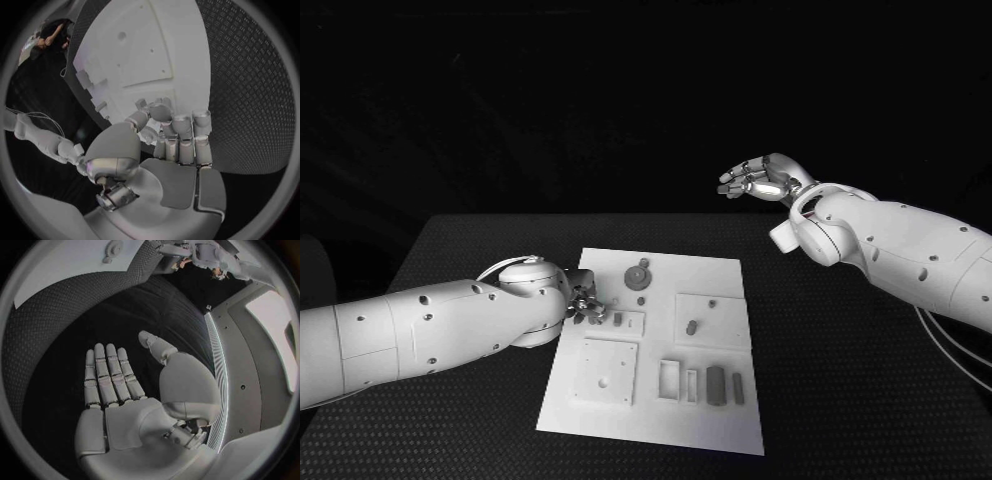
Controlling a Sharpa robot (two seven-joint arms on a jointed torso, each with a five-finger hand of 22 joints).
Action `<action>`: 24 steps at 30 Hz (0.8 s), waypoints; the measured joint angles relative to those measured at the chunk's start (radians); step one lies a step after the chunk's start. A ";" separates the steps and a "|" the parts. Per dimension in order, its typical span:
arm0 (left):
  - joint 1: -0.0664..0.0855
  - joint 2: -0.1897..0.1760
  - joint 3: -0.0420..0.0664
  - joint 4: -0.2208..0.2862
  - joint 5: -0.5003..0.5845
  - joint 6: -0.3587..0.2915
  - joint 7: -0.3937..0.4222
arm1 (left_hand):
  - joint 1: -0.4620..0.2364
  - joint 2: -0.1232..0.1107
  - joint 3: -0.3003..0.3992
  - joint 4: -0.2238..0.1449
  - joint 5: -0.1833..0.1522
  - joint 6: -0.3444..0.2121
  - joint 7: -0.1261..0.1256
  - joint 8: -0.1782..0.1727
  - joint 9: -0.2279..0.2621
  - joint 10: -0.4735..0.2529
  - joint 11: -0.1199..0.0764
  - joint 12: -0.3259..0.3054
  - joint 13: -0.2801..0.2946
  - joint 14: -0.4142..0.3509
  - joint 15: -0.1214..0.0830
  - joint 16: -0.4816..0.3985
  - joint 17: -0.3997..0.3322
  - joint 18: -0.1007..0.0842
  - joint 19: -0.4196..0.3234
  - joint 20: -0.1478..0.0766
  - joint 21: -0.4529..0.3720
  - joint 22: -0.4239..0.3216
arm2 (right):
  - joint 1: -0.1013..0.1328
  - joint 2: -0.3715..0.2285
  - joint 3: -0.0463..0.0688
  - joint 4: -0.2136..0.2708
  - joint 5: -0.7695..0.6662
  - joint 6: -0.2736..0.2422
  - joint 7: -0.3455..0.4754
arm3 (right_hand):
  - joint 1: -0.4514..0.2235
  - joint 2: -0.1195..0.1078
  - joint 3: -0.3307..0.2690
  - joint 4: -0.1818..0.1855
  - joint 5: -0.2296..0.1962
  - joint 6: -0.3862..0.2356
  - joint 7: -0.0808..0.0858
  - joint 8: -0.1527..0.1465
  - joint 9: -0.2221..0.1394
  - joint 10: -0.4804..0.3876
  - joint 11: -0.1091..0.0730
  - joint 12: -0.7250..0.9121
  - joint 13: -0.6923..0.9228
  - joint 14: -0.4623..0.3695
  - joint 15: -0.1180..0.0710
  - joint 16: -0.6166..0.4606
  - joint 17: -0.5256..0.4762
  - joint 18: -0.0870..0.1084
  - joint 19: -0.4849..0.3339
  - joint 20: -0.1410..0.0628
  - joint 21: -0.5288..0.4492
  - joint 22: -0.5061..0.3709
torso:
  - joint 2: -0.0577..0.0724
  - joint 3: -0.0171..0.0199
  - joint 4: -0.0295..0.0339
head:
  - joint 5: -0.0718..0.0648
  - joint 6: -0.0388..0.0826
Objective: Assemble the parts on the task board
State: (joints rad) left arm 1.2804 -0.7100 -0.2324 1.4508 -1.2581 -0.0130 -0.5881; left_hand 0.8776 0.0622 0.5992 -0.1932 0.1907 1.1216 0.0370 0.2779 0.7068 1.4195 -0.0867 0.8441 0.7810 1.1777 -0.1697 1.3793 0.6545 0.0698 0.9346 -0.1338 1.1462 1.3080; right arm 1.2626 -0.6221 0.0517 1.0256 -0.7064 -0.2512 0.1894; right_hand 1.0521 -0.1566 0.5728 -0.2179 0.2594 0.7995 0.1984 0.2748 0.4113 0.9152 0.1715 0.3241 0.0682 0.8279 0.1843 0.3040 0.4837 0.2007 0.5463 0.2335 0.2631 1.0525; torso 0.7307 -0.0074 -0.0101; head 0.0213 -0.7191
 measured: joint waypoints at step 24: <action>-0.002 0.000 0.000 -0.004 -0.028 0.011 0.002 | -0.028 0.025 -0.018 -0.018 0.111 0.004 0.004 0.020 0.017 -0.001 -0.001 0.016 0.000 0.000 0.000 0.019 -0.005 0.000 0.001 0.001 0.011 0.000 | 0.000 -0.002 0.000 0.000 0.000 0.001 0.000 | 0.000 0.000 0.000 0.000 0.000 0.000 0.000 0.004 0.000 0.000 0.000 0.000 0.000 0.000 0.000 0.000 -0.001 0.000 -0.004 -0.004 0.000 0.001 | 0.000 -0.0013 0.0011 | 0.000 -0.001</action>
State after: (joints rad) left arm 1.2780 -0.7095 -0.2320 1.4470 -1.2861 -0.0015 -0.5857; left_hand 0.8495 0.0869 0.5813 -0.2115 0.3012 1.1258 0.0412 0.2976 0.7240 1.4186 -0.0877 0.8597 0.7808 1.1774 -0.1700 1.3978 0.6496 0.0698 0.9356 -0.1328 1.1576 1.3076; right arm 1.2626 -0.6238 0.0517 1.0258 -0.7064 -0.2501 0.1893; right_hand 1.0521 -0.1566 0.5728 -0.2180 0.2594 0.7995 0.1984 0.2784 0.4112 0.9151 0.1715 0.3241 0.0682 0.8281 0.1842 0.3040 0.4829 0.2008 0.5427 0.2299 0.2631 1.0533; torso 0.7307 -0.0087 -0.0090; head 0.0214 -0.7199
